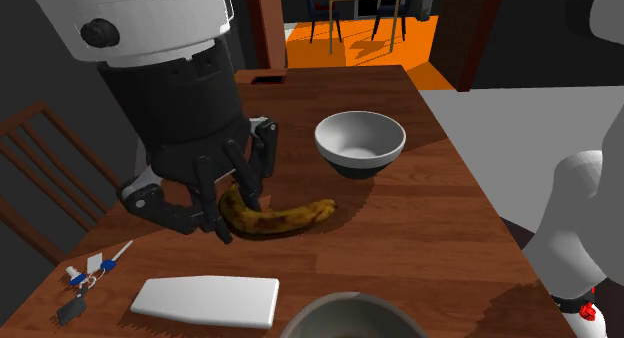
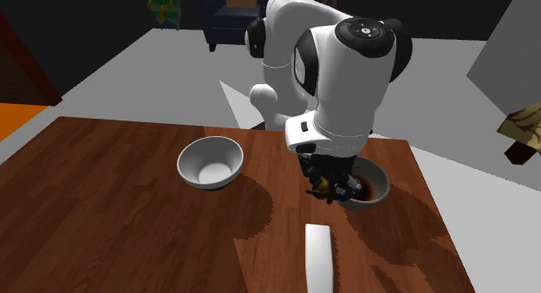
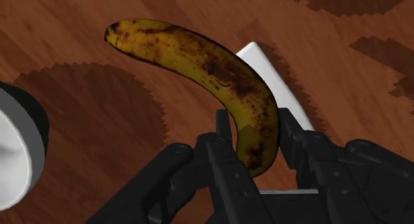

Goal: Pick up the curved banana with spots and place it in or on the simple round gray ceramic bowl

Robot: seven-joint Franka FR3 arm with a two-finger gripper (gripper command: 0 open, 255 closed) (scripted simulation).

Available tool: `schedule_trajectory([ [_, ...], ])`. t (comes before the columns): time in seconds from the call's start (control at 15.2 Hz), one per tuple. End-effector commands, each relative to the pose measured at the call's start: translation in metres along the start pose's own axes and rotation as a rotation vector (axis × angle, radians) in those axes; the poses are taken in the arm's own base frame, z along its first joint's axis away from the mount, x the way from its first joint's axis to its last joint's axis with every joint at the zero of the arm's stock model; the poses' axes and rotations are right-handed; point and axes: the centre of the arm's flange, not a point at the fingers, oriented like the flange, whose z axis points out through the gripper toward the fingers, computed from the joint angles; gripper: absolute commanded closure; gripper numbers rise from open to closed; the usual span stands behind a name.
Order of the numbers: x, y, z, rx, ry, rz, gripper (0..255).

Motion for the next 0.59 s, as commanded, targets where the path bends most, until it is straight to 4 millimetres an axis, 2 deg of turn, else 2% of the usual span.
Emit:
schedule_trajectory([
  [0.0, -0.024, -0.012, 0.004, 0.000, 0.000, 0.001, 255],
  [0.53, -0.123, -0.049, 0.008, 0.000, 0.000, 0.001, 255],
])
